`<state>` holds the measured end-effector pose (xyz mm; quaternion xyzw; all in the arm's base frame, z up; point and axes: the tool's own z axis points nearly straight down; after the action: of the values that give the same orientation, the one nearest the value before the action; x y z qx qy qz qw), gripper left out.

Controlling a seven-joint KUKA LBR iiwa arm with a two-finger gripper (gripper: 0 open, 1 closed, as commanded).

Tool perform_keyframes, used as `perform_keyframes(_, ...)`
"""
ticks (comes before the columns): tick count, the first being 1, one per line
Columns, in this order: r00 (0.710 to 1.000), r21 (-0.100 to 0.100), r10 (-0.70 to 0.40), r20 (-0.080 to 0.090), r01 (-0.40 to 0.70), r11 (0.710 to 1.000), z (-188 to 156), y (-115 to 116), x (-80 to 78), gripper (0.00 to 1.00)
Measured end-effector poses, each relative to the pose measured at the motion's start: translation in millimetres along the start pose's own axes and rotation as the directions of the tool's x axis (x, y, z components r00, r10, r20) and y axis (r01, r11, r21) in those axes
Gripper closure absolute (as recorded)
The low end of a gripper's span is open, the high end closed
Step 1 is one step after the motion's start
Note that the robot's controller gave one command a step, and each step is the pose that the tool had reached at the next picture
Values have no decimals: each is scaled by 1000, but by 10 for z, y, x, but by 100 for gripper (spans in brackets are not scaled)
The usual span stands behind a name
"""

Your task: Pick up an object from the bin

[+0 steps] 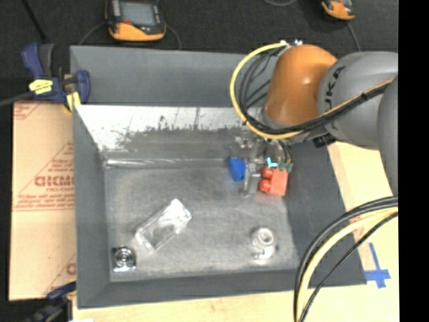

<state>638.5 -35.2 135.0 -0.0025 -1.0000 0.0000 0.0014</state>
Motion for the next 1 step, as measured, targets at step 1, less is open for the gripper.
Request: perform_keyframes(1, 994, 1, 113, 2, -113, 994, 454, -627, 73, 0)
